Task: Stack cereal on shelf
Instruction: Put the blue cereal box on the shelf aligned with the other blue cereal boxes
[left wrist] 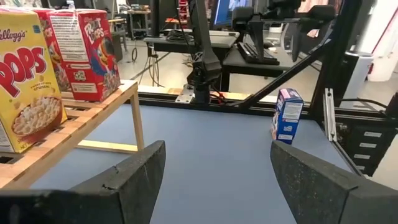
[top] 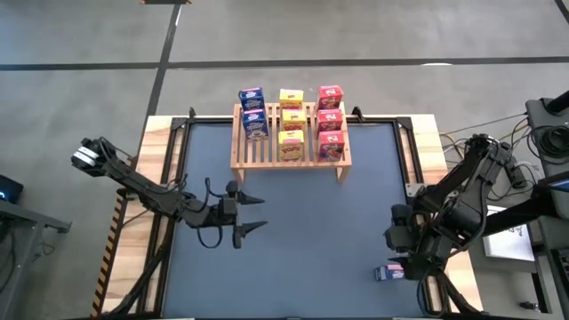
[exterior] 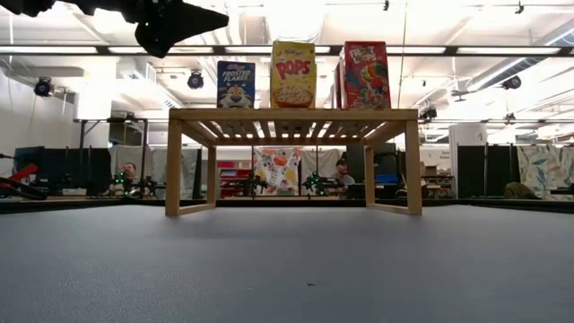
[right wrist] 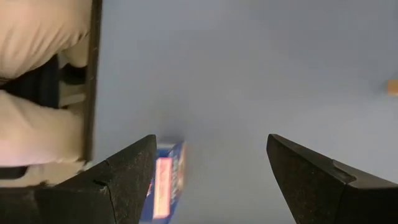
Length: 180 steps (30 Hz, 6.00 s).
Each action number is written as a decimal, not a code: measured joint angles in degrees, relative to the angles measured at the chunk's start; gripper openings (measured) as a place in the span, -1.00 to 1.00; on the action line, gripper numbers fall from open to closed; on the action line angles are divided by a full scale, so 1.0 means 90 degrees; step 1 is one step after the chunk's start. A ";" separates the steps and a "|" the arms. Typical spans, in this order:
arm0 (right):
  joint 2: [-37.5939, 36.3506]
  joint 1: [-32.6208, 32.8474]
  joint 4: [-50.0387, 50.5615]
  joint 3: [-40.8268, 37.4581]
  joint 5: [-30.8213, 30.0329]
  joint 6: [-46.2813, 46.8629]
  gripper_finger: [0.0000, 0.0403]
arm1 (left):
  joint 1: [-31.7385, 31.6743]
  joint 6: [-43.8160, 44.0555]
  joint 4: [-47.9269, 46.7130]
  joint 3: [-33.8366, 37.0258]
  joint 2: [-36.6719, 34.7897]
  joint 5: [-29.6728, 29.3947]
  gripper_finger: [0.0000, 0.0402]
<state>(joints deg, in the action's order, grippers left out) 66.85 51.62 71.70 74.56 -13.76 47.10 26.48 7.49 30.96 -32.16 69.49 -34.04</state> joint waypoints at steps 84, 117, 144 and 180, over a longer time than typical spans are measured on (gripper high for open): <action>0.0709 0.0988 -0.2181 -0.2261 0.1035 0.1937 0.29 | -0.0059 0.0682 0.0145 0.0006 -0.0005 -0.0219 0.37; 0.0709 0.0988 -0.2388 -0.2263 0.1026 0.1580 0.12 | -0.0155 0.0681 -0.0231 0.0045 -0.0879 0.0069 0.37; 0.0702 0.0984 -0.2557 -0.2261 0.0887 0.1473 0.12 | -0.0119 0.1116 0.0129 -0.0214 0.0659 0.0193 0.37; 0.0137 0.1029 -0.2877 -0.2261 0.0898 0.1618 0.12 | -0.0151 0.1274 0.0333 -0.0202 0.0529 0.0181 0.37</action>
<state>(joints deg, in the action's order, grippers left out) 68.08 60.88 45.81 54.22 -5.68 61.66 25.12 18.95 33.95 -33.98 74.26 -32.41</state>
